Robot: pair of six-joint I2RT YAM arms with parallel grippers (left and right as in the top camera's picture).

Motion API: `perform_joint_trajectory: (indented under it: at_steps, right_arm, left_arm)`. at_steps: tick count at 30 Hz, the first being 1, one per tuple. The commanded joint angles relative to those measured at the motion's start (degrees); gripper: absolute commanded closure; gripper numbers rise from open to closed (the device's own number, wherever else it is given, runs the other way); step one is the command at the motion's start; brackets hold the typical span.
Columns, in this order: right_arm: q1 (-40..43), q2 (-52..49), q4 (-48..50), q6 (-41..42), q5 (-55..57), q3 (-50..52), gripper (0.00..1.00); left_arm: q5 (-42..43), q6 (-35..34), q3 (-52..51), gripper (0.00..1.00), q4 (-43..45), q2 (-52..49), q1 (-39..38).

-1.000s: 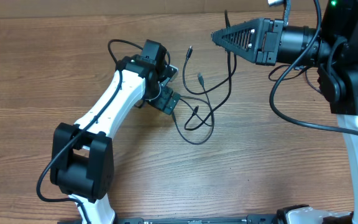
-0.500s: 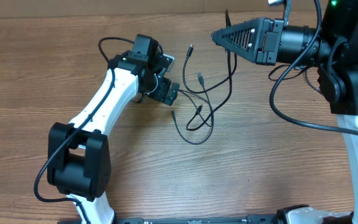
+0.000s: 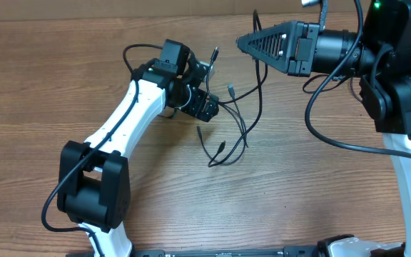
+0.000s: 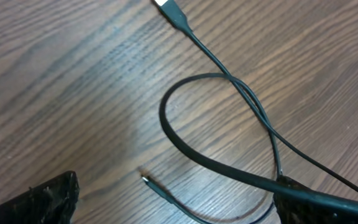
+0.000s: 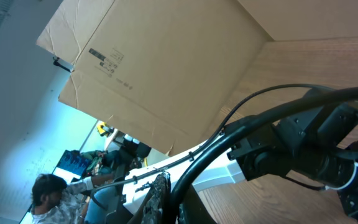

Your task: Untangle cables

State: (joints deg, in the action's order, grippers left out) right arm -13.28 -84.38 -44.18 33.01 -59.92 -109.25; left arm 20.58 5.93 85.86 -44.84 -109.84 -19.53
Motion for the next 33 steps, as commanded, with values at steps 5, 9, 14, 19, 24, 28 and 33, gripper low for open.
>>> perform_joint_trajectory:
  at_steps: [5,9,14,19,24,28,33]
  right_arm:
    - [-0.1,1.3,0.5,-0.3,3.4,-0.2,0.96]
    - [0.6,1.3,0.9,-0.4,4.0,-0.2,0.96]
    - [1.5,1.3,1.0,-0.4,5.4,-0.2,0.96]
    - [1.5,1.3,0.9,-0.4,5.4,-0.2,0.96]
    - [1.5,1.3,1.1,-0.5,6.1,-0.2,0.96]
    - [1.5,1.3,0.8,-2.5,11.1,-0.2,0.96]
    - [1.5,1.3,-4.9,-6.2,24.9,-0.2,0.96]
  left_arm:
    - [-14.3,-0.9,0.4,0.00,-9.1,-0.5,-0.2]
    - [-21.7,-2.5,0.4,0.00,-14.2,-0.5,0.8]
    - [-22.1,-4.5,0.4,0.01,-16.7,-0.5,3.2]
    - [-20.5,-5.9,0.4,0.00,-15.8,-0.5,5.8]
    - [-18.1,-5.5,0.4,0.00,-16.0,-0.5,6.9]
    - [-8.3,2.6,0.4,0.01,-17.2,-0.5,6.9]
    - [3.5,11.6,0.4,0.00,-18.5,-0.4,6.9]
